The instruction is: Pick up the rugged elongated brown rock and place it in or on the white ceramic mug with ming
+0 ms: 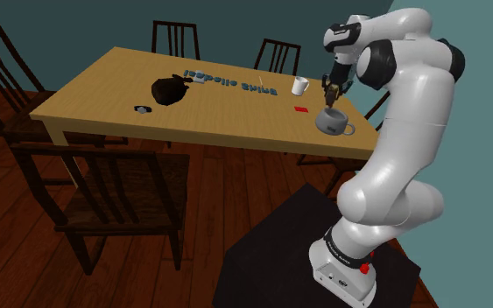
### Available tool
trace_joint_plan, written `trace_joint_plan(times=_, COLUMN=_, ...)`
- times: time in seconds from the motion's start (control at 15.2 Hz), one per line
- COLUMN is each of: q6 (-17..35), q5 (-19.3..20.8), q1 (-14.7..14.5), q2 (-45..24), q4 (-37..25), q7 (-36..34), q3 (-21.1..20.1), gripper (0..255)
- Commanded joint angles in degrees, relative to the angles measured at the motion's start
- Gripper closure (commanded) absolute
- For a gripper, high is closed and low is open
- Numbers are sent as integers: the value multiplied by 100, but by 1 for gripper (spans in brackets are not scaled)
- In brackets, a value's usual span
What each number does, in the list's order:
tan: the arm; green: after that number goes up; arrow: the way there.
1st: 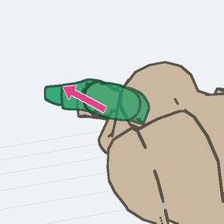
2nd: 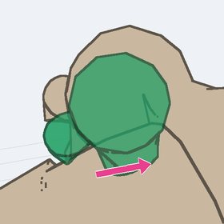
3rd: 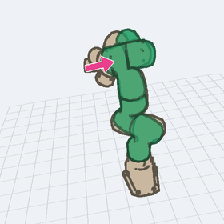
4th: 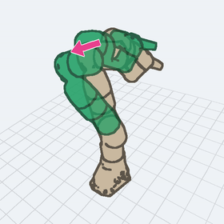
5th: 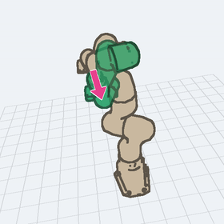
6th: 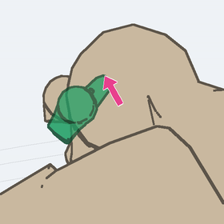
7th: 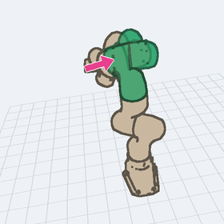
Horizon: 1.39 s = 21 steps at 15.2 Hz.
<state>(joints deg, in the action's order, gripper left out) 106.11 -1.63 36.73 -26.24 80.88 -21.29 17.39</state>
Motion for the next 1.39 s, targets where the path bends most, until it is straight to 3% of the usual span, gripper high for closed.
trace_joint_plan(times=0.0, q6=-75, q5=-73, q1=212, q2=-190, q4=-279, q7=246, q3=42, gripper=255)
trace_joint_plan(times=0.4, q6=-451, q5=-320, q1=926, q2=-939, q4=-1441, q7=929, q3=116, gripper=255)
trace_joint_plan(times=1.32, q6=552, q5=-355, q1=866, q2=-1073, q4=-560, q7=905, q3=74, gripper=255)
